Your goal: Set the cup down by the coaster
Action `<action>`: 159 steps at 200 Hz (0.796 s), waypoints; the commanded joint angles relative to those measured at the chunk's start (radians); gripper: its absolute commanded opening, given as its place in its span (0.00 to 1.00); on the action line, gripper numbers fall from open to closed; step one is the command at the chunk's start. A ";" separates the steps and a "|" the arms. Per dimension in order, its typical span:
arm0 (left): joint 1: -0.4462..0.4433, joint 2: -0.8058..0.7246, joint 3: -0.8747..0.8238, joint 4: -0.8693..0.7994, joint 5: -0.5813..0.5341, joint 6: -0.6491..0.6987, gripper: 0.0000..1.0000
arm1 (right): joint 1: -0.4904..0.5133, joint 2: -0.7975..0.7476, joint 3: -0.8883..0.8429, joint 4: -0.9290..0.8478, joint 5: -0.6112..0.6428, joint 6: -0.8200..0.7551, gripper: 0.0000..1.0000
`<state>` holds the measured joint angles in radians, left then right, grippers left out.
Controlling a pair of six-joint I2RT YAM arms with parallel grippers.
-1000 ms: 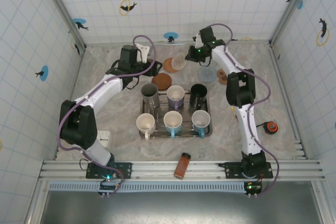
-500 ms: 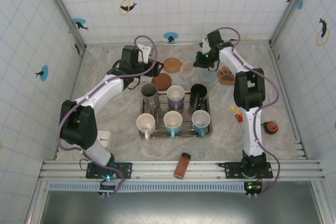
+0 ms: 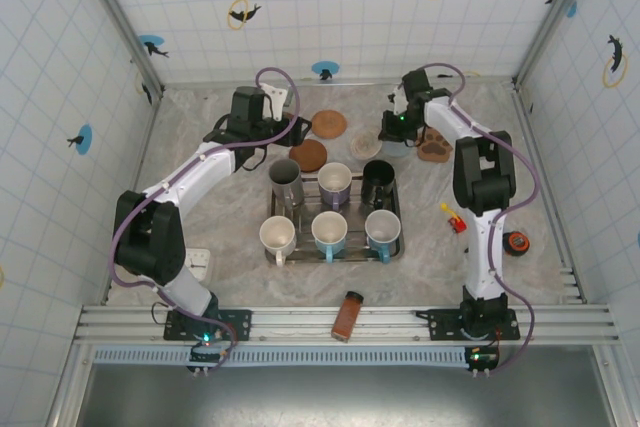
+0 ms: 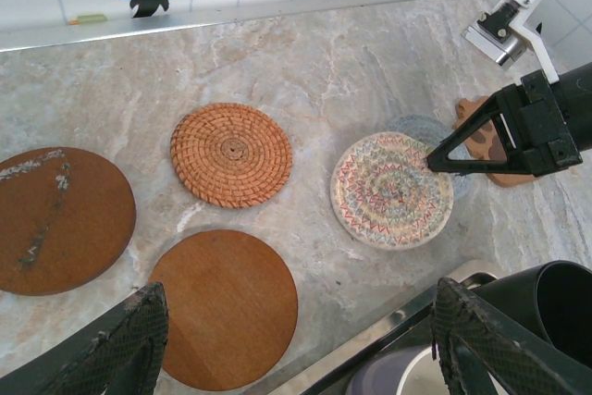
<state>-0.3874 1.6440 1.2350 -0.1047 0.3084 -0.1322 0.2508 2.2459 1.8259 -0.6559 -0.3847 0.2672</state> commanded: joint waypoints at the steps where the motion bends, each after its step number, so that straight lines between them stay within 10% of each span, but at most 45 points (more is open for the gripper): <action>1: -0.008 0.014 0.032 -0.010 0.001 -0.001 0.75 | 0.017 0.037 0.068 -0.036 0.022 -0.026 0.00; 68: -0.009 0.018 0.033 -0.018 -0.005 0.003 0.75 | 0.035 0.105 0.154 -0.101 0.065 -0.039 0.08; 159: -0.008 0.022 0.029 -0.015 -0.004 0.002 0.74 | 0.047 0.112 0.253 -0.183 0.130 -0.078 0.45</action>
<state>-0.3882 1.6459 1.2388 -0.1081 0.3080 -0.1318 0.2947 2.3451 1.9980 -0.7956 -0.2802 0.2111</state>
